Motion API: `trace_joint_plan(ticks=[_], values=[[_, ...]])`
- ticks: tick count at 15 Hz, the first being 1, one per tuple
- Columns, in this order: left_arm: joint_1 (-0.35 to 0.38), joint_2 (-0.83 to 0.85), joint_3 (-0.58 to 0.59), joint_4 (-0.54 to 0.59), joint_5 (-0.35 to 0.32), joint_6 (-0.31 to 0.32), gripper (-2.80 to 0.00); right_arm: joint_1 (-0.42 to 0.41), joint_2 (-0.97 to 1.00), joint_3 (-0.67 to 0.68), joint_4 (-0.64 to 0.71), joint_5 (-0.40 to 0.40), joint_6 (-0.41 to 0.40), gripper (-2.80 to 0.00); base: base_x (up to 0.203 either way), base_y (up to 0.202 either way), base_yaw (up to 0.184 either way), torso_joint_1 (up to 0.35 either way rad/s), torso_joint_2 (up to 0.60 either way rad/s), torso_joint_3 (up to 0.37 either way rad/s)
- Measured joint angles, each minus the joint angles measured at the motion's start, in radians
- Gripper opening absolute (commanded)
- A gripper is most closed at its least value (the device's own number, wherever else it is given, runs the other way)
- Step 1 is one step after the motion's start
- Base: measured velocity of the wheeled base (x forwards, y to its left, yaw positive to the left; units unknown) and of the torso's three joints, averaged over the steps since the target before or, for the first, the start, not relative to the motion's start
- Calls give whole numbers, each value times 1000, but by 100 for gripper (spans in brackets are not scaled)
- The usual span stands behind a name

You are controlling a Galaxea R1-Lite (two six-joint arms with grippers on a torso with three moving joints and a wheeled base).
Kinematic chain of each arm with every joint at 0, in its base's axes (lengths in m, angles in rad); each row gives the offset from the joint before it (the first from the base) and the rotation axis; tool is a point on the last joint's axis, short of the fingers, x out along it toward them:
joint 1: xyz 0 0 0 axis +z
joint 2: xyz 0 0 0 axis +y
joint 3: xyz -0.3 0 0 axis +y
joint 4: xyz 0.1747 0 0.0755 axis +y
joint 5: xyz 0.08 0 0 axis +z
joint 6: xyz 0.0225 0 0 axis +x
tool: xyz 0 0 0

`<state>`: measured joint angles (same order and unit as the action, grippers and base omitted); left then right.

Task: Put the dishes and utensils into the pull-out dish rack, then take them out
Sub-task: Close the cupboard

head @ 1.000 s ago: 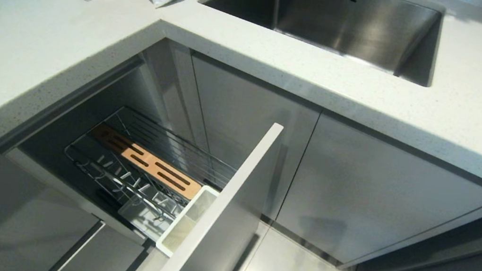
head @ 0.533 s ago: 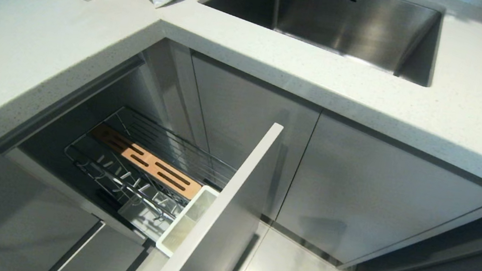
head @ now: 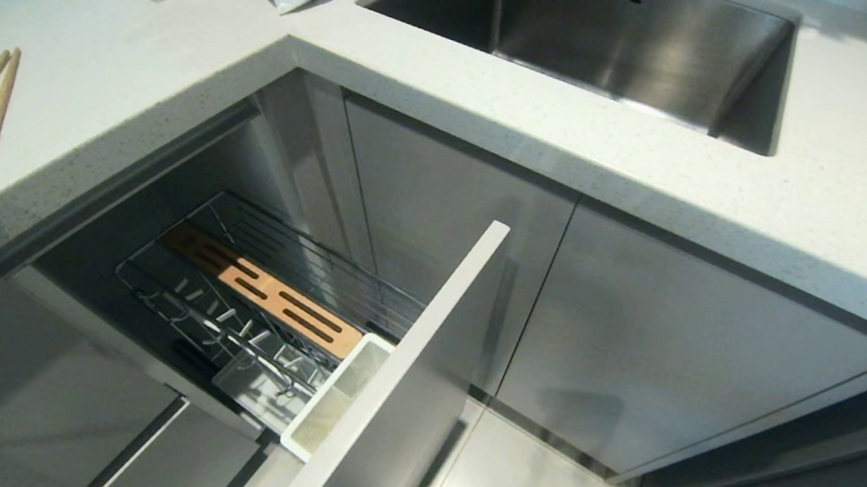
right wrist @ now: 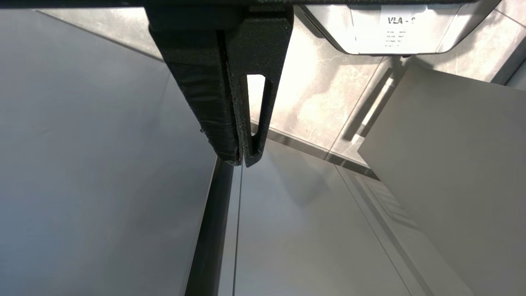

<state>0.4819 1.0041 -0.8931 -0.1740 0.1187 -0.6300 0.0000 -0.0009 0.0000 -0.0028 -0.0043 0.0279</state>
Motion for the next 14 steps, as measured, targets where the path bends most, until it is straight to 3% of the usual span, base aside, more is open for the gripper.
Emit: trace_joint_plan(ticks=[1, 4, 8, 12, 14], values=[[0, -5, -17, 0, 0, 13, -280, 0, 0, 0, 0, 0, 0, -280, 0, 0, 0, 0, 0, 0], [-1, -19, -56, -11, 2, 82, -280, 0, 0, 0, 0, 0, 0, -280, 0, 0, 0, 0, 0, 0], [-2, -33, -157, -9, 0, 101, -280, 0, 0, 0, 0, 0, 0, -280, 0, 0, 0, 0, 0, 0], [-39, 0, -426, 15, 0, 111, -280, 0, 0, 0, 0, 0, 0, -280, 0, 0, 0, 0, 0, 0], [-130, 51, -577, 68, 42, 95, -280, 0, 0, 0, 0, 0, 0, -280, 0, 0, 0, 0, 0, 0]])
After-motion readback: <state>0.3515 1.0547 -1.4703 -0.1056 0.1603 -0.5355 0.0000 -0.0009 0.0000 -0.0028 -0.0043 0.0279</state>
